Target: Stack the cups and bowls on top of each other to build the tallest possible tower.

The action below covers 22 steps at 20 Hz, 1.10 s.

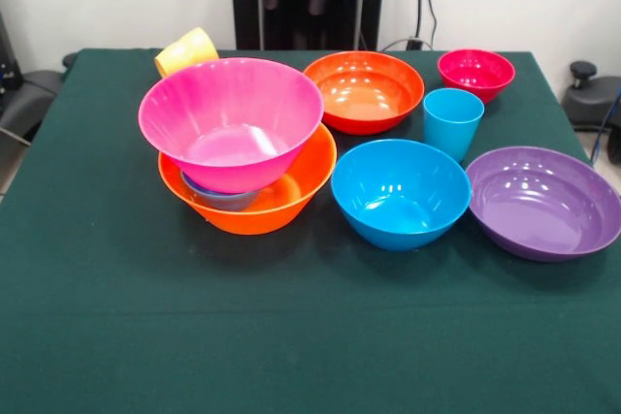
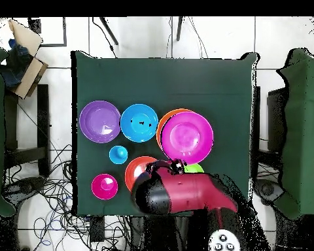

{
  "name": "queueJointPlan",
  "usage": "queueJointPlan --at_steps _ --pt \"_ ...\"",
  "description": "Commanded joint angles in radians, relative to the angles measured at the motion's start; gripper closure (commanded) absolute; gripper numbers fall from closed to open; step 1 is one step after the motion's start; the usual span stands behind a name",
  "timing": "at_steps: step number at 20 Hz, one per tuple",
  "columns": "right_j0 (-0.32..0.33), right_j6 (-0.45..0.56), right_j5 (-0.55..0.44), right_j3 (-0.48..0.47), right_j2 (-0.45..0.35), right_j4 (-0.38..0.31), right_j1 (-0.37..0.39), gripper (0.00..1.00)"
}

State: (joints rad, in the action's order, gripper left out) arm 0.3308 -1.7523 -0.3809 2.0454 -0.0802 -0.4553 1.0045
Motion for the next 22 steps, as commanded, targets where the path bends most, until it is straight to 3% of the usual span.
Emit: queueJointPlan --at_steps 1,13,19,22 --pt "-0.096 -0.269 0.051 -0.038 0.083 0.03 -0.131 0.0" --pt "-0.024 -0.24 0.208 -0.143 0.063 -0.042 -0.311 0.0" --pt "0.02 -0.189 0.191 -0.146 0.037 -0.038 -0.304 0.0" --pt "0.009 -0.193 0.174 -0.133 0.053 -0.033 -0.281 0.0"
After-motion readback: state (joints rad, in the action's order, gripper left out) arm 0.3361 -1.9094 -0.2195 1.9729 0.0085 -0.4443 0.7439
